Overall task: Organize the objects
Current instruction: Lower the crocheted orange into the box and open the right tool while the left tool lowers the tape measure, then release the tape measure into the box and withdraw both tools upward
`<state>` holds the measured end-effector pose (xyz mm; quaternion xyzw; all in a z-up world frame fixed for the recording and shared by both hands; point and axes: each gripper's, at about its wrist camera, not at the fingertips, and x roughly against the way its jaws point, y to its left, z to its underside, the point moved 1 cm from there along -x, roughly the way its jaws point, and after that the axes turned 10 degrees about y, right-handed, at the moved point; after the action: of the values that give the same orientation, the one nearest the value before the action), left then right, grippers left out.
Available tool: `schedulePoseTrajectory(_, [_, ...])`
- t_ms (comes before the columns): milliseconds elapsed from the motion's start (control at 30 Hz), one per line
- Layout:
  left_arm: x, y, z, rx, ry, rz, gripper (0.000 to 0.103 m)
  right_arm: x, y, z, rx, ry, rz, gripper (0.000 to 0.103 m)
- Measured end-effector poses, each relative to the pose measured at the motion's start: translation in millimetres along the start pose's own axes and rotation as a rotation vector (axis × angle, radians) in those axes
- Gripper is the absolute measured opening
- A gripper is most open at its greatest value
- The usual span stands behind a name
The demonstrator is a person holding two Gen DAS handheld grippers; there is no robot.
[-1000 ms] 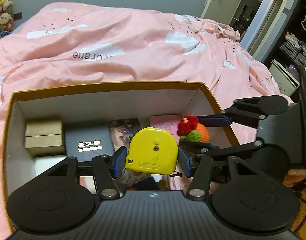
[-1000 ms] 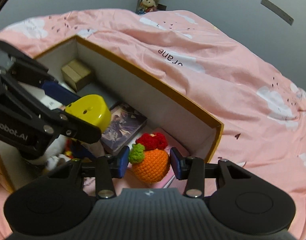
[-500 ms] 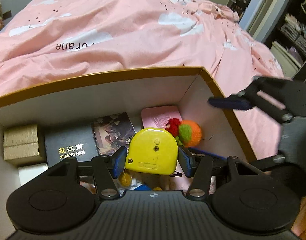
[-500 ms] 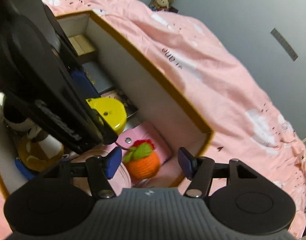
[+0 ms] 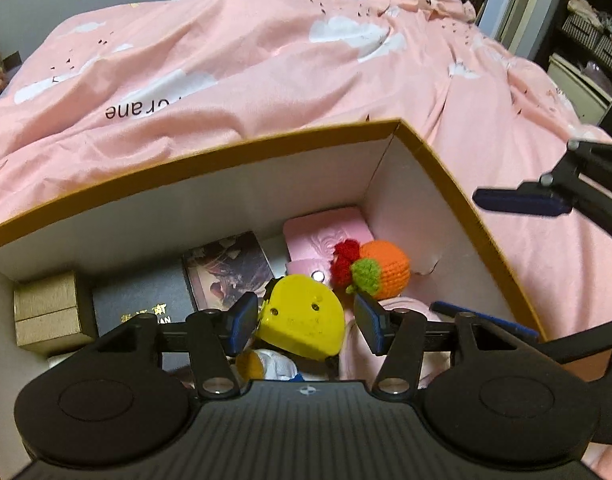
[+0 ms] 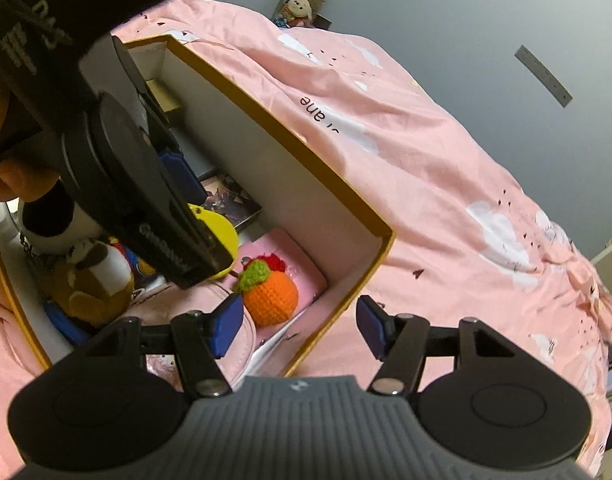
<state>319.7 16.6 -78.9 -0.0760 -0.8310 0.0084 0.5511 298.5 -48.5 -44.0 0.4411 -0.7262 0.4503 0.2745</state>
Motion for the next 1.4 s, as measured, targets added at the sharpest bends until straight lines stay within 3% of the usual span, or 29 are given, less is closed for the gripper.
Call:
schedulePoseTrajectory(200, [16, 0, 4, 0.035, -0.043, -0.005, 0.065, 12, 0, 4, -0.024, -0.015, -0.016, 0.064])
schedulePoseTrajectory(400, [59, -11, 25, 0.074, -0.185, -0.088, 0.068, 26, 8, -4, -0.078, -0.021, -0.07, 0.065])
schedulePoseTrajectory(600, [107, -18, 51, 0.134, -0.315, -0.147, 0.073, 46, 11, -2, -0.233, 0.019, -0.193, 0.065])
schedulePoseTrajectory(767, [139, -17, 70, 0.175, -0.402, -0.168, 0.085, 84, 22, 3, -0.341, -0.04, -0.233, 0.079])
schedulePoseTrajectory(867, [151, -15, 81, 0.19, -0.418, -0.191, 0.088, 106, 25, 6, -0.408, -0.103, -0.231, 0.09])
schedulePoseTrajectory(1167, [174, -15, 121, 0.255, -0.489, -0.34, 0.09, 146, 38, 27, -0.623, -0.28, -0.18, 0.099])
schedulePoseTrajectory(1400, [165, -13, 143, 0.284, -0.441, -0.341, 0.09, 153, 64, 36, -0.644, -0.298, -0.131, 0.1])
